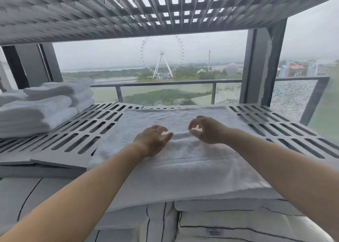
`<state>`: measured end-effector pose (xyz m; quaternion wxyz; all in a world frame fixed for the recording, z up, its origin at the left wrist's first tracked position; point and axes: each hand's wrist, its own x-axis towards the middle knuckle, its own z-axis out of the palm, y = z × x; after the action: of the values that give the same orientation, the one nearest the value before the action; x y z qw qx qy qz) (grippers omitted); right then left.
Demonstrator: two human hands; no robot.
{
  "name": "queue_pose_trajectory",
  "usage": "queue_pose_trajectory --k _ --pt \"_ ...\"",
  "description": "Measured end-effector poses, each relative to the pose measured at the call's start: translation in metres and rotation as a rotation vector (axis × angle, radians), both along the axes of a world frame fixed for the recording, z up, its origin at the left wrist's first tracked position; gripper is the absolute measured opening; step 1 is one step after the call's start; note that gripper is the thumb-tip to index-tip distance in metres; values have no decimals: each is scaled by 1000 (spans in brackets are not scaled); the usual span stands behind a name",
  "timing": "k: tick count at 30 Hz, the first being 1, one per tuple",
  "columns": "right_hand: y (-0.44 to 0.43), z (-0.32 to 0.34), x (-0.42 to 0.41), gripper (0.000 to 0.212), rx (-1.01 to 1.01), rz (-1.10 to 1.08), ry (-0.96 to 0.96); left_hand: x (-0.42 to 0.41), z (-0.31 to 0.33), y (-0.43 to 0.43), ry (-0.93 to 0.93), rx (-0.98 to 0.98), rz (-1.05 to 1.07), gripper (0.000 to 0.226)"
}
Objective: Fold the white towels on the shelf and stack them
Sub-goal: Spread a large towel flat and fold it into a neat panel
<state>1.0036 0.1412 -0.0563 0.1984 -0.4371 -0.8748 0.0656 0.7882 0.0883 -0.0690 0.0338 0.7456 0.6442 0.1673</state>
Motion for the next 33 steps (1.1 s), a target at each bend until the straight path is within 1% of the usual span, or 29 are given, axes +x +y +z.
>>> queue_pose_trajectory --k 3,4,7,9,11,14,18,21,23,25,26,28,31,33 --pt "33 -6 -9 42 -139 -45 10 -2 -4 38 39 -130 17 62" --pt "45 -10 -9 46 -161 -49 -32 -2 -6 49 72 -170 30 64" --pt "81 -25 5 52 -145 -127 -252 -1 -12 78 202 -222 34 74" --pt "103 -30 15 57 -162 -190 -310 3 -13 96 243 -219 7 78" --pt "120 -32 25 59 -177 -239 -317 10 -13 118 271 -210 -21 78" --pt "140 -31 43 60 -183 -286 -313 25 -10 147 259 -219 -63 77" --pt "156 -28 56 61 -241 -297 -313 34 -12 173 257 -200 -96 79" --pt "168 -24 49 67 -265 -256 -333 36 -11 184 274 -234 -105 81" --pt "175 -23 37 70 -249 -203 -322 39 -6 192 198 -258 -105 81" --pt "183 -25 28 70 -226 -175 -311 44 -4 199 141 -240 -88 71" --pt "186 -26 28 70 -218 -175 -319 45 -6 201 166 -223 -84 65" --pt "196 -26 36 73 -222 -199 -349 45 -12 206 243 -216 -91 61" --pt "213 -21 43 81 -248 -230 -389 41 -11 216 287 -284 -103 68" --pt "223 -17 33 75 -250 -194 -348 43 -3 228 295 -298 -98 73"
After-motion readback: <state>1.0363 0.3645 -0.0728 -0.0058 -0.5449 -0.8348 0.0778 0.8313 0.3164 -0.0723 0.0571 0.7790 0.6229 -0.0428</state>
